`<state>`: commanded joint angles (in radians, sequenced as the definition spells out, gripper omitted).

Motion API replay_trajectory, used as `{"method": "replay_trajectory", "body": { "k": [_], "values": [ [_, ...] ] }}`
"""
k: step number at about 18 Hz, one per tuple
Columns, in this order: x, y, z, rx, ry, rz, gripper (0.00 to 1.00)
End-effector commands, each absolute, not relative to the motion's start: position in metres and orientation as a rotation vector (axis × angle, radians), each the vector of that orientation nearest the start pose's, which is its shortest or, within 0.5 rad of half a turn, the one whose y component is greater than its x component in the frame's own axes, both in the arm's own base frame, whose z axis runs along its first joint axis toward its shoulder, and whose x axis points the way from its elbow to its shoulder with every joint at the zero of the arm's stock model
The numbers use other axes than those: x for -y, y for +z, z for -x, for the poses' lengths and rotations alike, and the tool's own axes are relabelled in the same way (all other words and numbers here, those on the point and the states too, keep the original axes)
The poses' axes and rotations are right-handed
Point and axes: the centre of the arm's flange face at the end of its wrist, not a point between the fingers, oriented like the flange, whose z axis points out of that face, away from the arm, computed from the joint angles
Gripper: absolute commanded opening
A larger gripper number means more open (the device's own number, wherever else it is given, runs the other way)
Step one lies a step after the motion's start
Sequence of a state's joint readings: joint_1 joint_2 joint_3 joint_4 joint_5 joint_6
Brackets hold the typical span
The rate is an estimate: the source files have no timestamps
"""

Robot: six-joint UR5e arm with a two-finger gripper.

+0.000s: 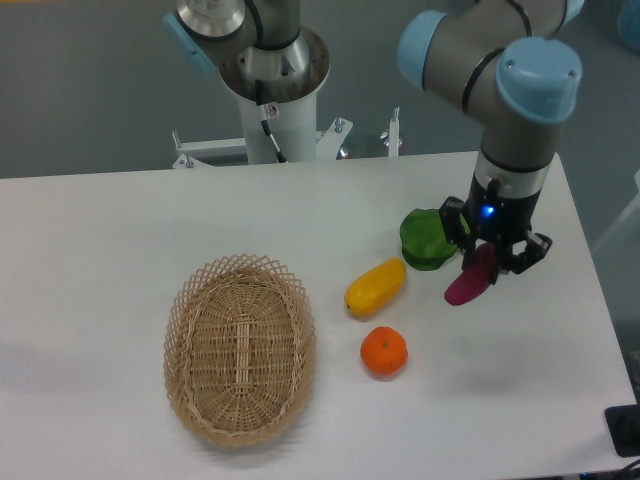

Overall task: Place the sweet potato on the table
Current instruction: 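Carry the purple sweet potato in the gripper down toward the table surface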

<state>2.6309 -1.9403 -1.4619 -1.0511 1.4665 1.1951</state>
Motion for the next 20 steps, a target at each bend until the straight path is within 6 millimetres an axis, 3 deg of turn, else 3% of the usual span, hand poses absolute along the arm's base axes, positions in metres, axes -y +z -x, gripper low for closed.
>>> {"method": "replay_trajectory", "body": {
  "k": [5, 13, 20],
  "values": [
    [-0.454, 0.357, 0.514, -0.217, 0.325, 2.936, 0.36],
    [-0.469, 0.285, 0.543, -0.241, 0.322, 2.945, 0.36],
    [-0.472, 0.247, 0.557, -0.245, 0.290, 2.961, 0.36]
  ]
}}
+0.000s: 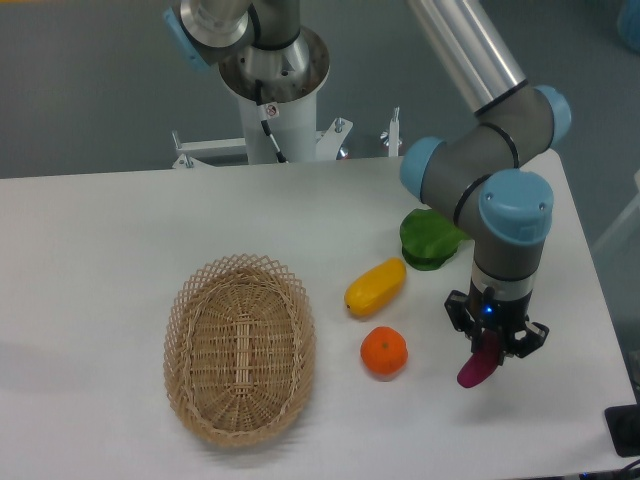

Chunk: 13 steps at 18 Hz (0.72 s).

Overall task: Place the sweet potato on the table
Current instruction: 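Carry the purple sweet potato in the gripper down toward the table surface, then lower the sweet potato onto the table beside the orange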

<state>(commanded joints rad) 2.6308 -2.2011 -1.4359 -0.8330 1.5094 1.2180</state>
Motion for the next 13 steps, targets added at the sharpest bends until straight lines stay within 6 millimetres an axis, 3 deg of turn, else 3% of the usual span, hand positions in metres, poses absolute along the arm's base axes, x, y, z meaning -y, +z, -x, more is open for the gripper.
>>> {"method": "replay_trajectory", "body": {
  "k": [13],
  "values": [
    [-0.485, 0.211, 0.551, -0.277, 0.283, 2.964, 0.36]
  ]
}}
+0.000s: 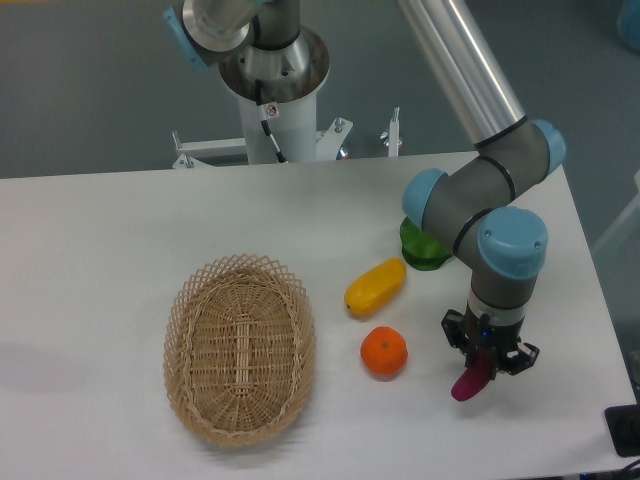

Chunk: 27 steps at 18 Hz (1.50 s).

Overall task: Place the sweet potato on the table
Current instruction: 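Lower the sweet potato onto the table beside the orange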

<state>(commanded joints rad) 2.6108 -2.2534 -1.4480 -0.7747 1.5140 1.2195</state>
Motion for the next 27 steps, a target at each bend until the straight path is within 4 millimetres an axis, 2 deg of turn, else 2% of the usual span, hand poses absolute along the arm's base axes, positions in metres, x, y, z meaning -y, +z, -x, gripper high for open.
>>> {"method": "replay_trajectory", "body": {
  "k": [11, 22, 26, 27],
  "values": [
    [-0.480, 0.204, 0.540, -0.281, 0.260, 2.974, 0.38],
    [-0.484, 0.196, 0.534, -0.288, 0.242, 2.979, 0.38],
    [-0.485, 0.197, 0.534, -0.288, 0.244, 2.978, 0.44],
    [-0.485, 0.196, 0.535, -0.286, 0.244, 2.978, 0.50]
  ]
}}
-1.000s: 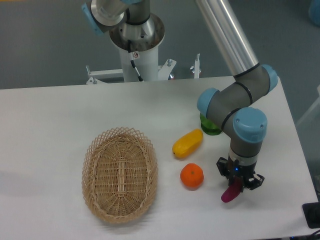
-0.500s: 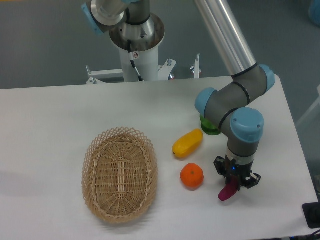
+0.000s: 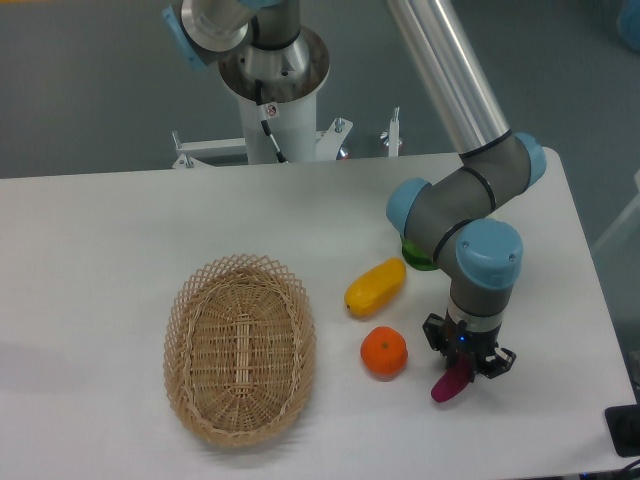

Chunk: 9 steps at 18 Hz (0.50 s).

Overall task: Place the sweet potato on the table
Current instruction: 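Lower the sweet potato onto the table beside the orange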

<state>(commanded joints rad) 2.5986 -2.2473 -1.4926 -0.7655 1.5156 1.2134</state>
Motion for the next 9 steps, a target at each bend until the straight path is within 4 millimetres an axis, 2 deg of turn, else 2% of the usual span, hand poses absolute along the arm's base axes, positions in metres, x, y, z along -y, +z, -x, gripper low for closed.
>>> {"method": "replay_trajectory", "body": {
  "k": [1, 5, 8, 9],
  "values": [
    [-0.485, 0.197, 0.535, -0.286, 0.248, 2.977, 0.59],
    [-0.487, 0.200, 0.538, -0.283, 0.260, 2.972, 0.87],
    [-0.488, 0.205, 0.539, -0.281, 0.272, 2.967, 1.00],
    [-0.489, 0.209, 0.542, -0.274, 0.283, 2.962, 1.00]
  ]
}}
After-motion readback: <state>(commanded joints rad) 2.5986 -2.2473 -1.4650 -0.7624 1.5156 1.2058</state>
